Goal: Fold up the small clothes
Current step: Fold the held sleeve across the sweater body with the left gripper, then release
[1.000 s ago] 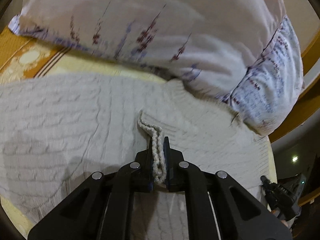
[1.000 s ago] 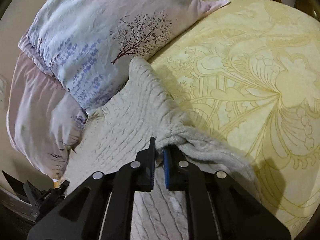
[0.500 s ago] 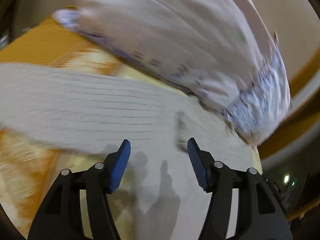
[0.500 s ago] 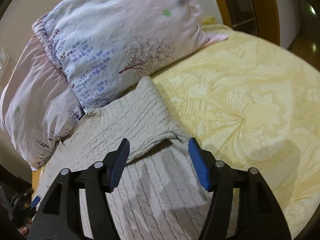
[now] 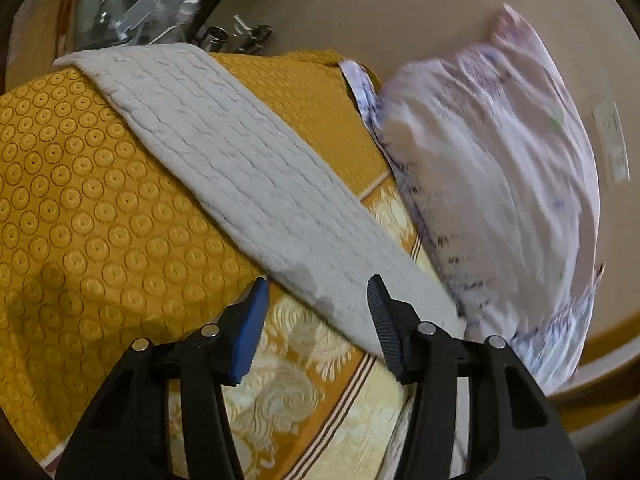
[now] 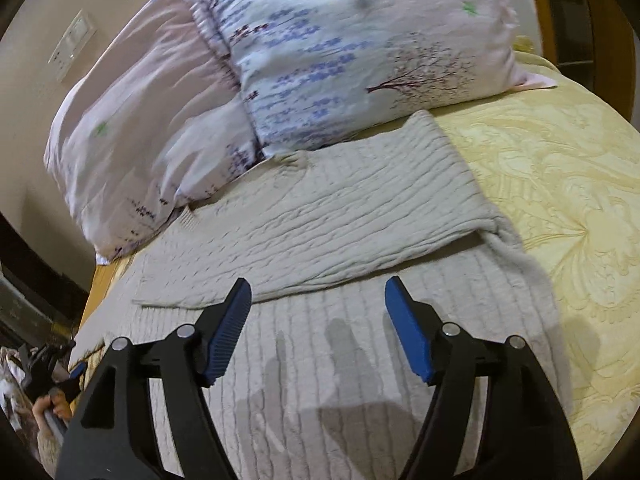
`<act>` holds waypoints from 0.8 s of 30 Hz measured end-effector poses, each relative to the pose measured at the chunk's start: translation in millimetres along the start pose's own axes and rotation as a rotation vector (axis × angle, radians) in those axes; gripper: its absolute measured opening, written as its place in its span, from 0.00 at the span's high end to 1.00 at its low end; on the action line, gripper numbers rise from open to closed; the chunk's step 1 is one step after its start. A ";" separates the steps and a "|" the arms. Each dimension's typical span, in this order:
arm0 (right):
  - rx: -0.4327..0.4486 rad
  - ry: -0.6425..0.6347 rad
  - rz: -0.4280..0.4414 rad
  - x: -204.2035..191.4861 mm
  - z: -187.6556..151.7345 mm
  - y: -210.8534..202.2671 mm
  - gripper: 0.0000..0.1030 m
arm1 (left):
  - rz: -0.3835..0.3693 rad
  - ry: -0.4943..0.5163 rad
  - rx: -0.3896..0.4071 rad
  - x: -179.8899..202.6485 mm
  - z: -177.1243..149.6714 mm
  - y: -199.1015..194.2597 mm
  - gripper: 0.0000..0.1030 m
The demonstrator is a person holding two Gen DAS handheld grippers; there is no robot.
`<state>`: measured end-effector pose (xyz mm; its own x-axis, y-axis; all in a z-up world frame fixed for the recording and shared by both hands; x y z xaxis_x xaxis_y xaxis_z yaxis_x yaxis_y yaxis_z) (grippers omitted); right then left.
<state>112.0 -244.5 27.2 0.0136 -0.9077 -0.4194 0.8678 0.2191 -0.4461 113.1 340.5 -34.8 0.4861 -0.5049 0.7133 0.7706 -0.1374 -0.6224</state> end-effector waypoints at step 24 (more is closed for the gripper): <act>0.015 0.010 0.023 16.4 8.2 -4.7 0.31 | -0.098 0.027 0.125 54.4 28.5 -7.4 0.94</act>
<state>112.2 -263.4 28.9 0.0289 -0.8989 -0.4371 0.8747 0.2344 -0.4242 145.6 338.4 17.8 0.3959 -0.5175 0.7586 0.8600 -0.0808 -0.5039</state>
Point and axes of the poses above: each gripper's, at about its wrist camera, not at the fingertips, and y roughly the way its jaws point, x to its right, z to its top, the point moved 4 cm from there along y, roughly the way its jaws point, and after that the axes turned 1 degree about z, right-handed, at the moved point
